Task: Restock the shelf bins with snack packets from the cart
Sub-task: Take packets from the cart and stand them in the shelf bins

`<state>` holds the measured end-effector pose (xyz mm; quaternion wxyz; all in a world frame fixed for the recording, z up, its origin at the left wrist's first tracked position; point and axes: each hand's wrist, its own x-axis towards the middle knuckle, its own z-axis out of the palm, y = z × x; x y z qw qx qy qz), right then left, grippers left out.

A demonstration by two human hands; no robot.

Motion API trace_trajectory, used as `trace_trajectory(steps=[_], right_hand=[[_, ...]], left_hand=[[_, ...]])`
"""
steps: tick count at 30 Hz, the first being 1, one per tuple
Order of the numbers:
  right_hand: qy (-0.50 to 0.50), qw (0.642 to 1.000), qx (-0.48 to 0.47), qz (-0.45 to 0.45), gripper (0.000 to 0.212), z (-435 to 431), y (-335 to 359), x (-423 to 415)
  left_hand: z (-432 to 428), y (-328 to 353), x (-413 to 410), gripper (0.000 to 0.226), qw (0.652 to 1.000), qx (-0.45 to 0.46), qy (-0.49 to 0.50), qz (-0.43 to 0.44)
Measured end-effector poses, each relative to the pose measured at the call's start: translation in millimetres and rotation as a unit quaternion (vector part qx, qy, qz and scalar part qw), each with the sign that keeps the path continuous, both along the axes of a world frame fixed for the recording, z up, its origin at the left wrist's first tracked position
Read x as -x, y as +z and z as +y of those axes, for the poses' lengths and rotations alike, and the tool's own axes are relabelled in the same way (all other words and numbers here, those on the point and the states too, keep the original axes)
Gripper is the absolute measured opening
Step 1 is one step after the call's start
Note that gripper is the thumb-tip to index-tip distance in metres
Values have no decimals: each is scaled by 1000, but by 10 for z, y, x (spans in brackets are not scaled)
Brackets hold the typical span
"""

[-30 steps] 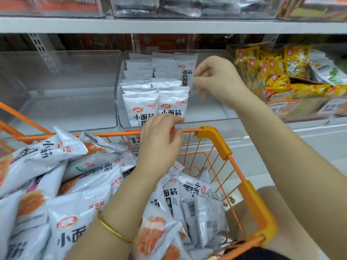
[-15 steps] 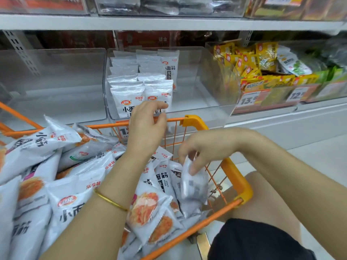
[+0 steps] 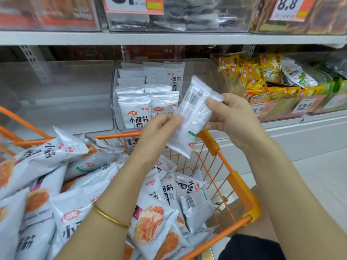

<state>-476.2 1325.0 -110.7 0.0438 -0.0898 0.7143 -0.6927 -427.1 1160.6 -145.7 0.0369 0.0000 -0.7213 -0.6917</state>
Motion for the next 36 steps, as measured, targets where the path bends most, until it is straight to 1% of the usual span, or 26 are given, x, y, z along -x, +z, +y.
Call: trace_trajectory(steps=[3, 5, 6, 8, 9, 10, 12, 13, 14, 17, 19, 21, 23, 24, 28, 36], right_hand=[[-46, 996, 71, -24, 8, -16, -93, -7], [-38, 995, 88, -40, 5, 5, -124, -4], [-19, 995, 88, -43, 11, 25, -134, -4], [39, 996, 64, -47, 42, 84, -167, -1], [68, 996, 31, -44, 52, 101, -179, -15], [98, 995, -6, -35, 53, 108, -195, -34], [149, 987, -48, -27, 38, 112, -238, -72], [167, 984, -45, -33, 29, 109, -249, -96], [181, 982, -41, -39, 26, 114, -260, -108], [216, 974, -56, -44, 28, 125, -297, -113], [248, 965, -64, -52, 27, 113, -334, -124], [267, 959, -65, -63, 35, 94, -372, -138], [279, 956, -71, -61, 45, 85, -398, -151], [287, 954, -72, -54, 45, 79, -399, -161], [323, 944, -56, -37, 35, 74, -375, -194], [335, 940, -47, -40, 35, 64, -365, -219]], left_hand=[[-58, -4, 21, 23, 999, -17, 34, 10], [-80, 32, 18, 29, 995, -53, 83, 33], [-85, 63, 11, 31, 990, -84, 102, 42], [-83, 128, -7, 32, 982, -126, 127, 63], [-88, 146, -14, 30, 979, -130, 136, 73], [-98, 159, -14, 28, 978, -128, 146, 79], [-126, 162, 2, 24, 976, -110, 165, 94], [-141, 153, 14, 21, 975, -99, 171, 96], [-145, 154, 19, 18, 976, -93, 173, 95], [-123, 153, 17, 8, 978, -90, 163, 97], [-94, 168, 5, 8, 977, -102, 159, 99], [-70, 180, -3, 11, 975, -120, 158, 98], [-54, 196, -10, 8, 975, -134, 153, 92], [-50, 201, -12, 7, 975, -136, 150, 91], [-39, 217, -29, 7, 977, -143, 132, 89], [-28, 221, -48, 8, 977, -148, 121, 89]])
